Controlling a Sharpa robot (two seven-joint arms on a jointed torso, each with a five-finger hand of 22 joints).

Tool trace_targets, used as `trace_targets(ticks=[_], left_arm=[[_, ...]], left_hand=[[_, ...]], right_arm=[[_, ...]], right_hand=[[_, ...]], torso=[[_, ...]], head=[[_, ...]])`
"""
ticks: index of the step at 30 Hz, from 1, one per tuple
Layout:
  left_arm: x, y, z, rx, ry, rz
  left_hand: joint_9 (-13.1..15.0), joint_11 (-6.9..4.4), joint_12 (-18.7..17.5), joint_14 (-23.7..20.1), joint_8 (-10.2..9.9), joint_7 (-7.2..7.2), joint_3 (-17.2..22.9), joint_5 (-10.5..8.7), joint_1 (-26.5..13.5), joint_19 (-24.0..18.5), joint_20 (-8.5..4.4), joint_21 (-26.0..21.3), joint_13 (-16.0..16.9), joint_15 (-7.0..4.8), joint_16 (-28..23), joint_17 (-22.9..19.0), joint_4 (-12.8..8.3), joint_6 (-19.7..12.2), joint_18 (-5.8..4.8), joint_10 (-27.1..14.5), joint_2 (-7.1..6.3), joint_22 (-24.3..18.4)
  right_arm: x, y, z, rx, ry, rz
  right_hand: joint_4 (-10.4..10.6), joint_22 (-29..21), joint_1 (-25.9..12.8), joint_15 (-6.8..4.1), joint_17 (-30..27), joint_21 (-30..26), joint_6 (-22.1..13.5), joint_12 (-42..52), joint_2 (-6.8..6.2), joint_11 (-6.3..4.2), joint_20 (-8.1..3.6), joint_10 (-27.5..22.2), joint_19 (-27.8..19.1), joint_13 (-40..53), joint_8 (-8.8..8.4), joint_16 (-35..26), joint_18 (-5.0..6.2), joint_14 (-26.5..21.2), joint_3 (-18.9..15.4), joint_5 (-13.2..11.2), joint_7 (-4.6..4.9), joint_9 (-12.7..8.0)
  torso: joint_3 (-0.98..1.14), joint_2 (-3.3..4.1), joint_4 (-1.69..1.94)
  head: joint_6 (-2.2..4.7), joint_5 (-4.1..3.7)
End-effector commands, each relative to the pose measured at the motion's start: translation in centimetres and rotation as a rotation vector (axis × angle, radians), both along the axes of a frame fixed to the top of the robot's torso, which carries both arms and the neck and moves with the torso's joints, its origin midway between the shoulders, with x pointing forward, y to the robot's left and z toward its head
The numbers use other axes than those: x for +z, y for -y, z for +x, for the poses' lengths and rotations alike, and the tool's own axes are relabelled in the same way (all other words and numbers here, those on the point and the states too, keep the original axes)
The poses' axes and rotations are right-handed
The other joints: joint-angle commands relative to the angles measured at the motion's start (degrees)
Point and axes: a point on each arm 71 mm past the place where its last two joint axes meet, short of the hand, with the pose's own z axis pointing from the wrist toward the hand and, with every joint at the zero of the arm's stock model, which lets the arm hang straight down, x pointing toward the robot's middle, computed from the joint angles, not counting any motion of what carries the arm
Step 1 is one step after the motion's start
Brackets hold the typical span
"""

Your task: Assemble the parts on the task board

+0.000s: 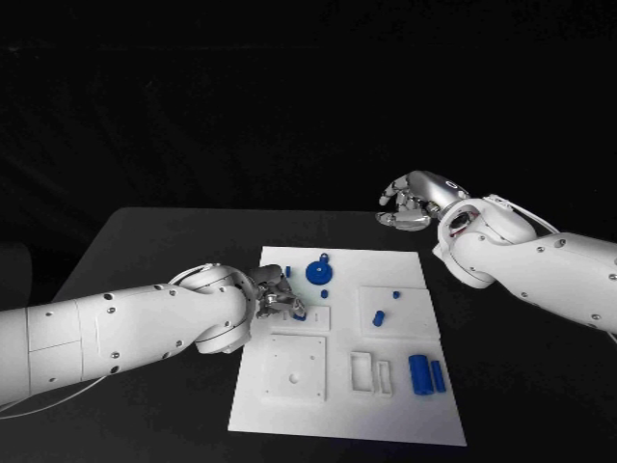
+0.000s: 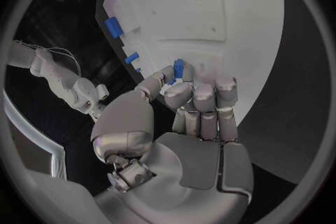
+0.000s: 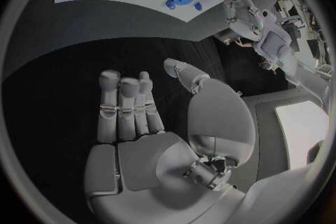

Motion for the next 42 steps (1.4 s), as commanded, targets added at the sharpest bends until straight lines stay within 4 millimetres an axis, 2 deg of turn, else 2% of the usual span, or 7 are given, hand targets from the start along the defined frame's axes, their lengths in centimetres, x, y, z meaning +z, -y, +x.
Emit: trace_targets(ticks=[1,11,22,30,42], left_arm=[[-0.19,0.35,-0.23,-0.018,-0.025,-0.002],[-0.20,0.45,-0.18,-0.022,-0.025,0.000],[-0.23,0.66,-0.18,-0.035,-0.026,0.008],[-0.25,0.81,-0.17,-0.049,-0.023,0.025],[-0.29,0.75,-0.11,-0.068,-0.014,0.059]], left_hand=[[23.0,-3.48,0.2,3.7,2.4,-7.26,0.7,-0.32,-0.5,-0.4,-5.96,0.3,-0.1,-4.26,0.3,-0.1,1.2,9.5,0.74,-3.5,0.20,0.7],[22.9,-3.52,0.3,3.7,2.6,-7.31,0.8,0.27,-0.6,-0.4,-5.96,0.3,-0.2,-4.23,0.4,-0.1,1.4,9.7,0.77,-3.4,0.34,0.8],[22.5,-3.57,0.6,3.8,2.7,-7.35,0.8,-0.03,-1.0,-0.4,-5.95,0.4,-0.2,-4.17,0.7,0.0,1.9,9.7,0.77,-3.4,0.60,0.8],[22.0,-3.65,0.8,3.9,3.0,-7.42,1.1,1.29,-0.8,-0.5,-5.97,0.5,-0.2,-4.14,0.9,0.0,1.6,9.8,0.84,-3.4,0.83,0.8],[21.8,-3.67,0.9,3.9,3.1,-7.44,1.2,1.45,-0.7,-0.5,-5.99,0.6,-0.2,-4.13,0.9,0.0,1.3,9.8,0.88,-3.5,0.78,0.8]], right_arm=[[-0.03,-0.09,0.01,0.006,-0.006,-0.008],[-0.04,-0.12,0.02,0.007,-0.006,-0.008],[-0.05,-0.08,0.03,0.006,-0.007,-0.009],[-0.05,-0.05,0.03,0.005,-0.008,-0.010],[-0.06,0.01,0.02,0.004,-0.009,-0.011]], right_hand=[[-0.1,0.1,0.5,-0.02,0.1,-0.4,0.0,0.3,0.13,-0.11,-0.03,-0.5,0.3,-0.1,0.34,-0.3,3.32,0.3,0.3,0.5,0.34,0.1],[-0.1,0.1,0.4,-0.02,0.1,-0.5,0.0,0.4,0.14,-0.12,-0.02,-0.5,0.3,-0.3,0.35,-0.3,3.32,0.3,0.3,1.2,0.33,0.1],[-0.1,0.2,0.5,-0.03,0.2,-0.5,0.0,0.6,0.15,-0.12,-0.01,-0.6,0.3,-0.4,0.34,-0.4,3.32,0.3,0.3,2.0,0.33,0.1],[-0.1,0.3,0.5,-0.02,0.2,-0.6,0.0,0.6,0.15,-0.12,-0.01,-0.6,0.3,-0.5,0.34,-0.4,3.32,0.3,0.4,2.5,0.33,0.1],[-0.1,0.3,0.4,-0.02,0.2,-0.6,0.0,0.7,0.15,-0.12,0.00,-0.6,0.4,-0.6,0.34,-0.4,3.32,0.3,0.3,2.9,0.33,0.1]], torso=[[-0.04,0.00,-0.03],[-0.04,0.01,0.01],[-0.06,-0.01,0.01],[-0.06,-0.01,-0.01],[-0.07,0.01,0.01]], head=[[0.00,0.04],[0.02,0.14],[-0.01,0.25],[-0.04,0.29],[-0.07,0.21]])
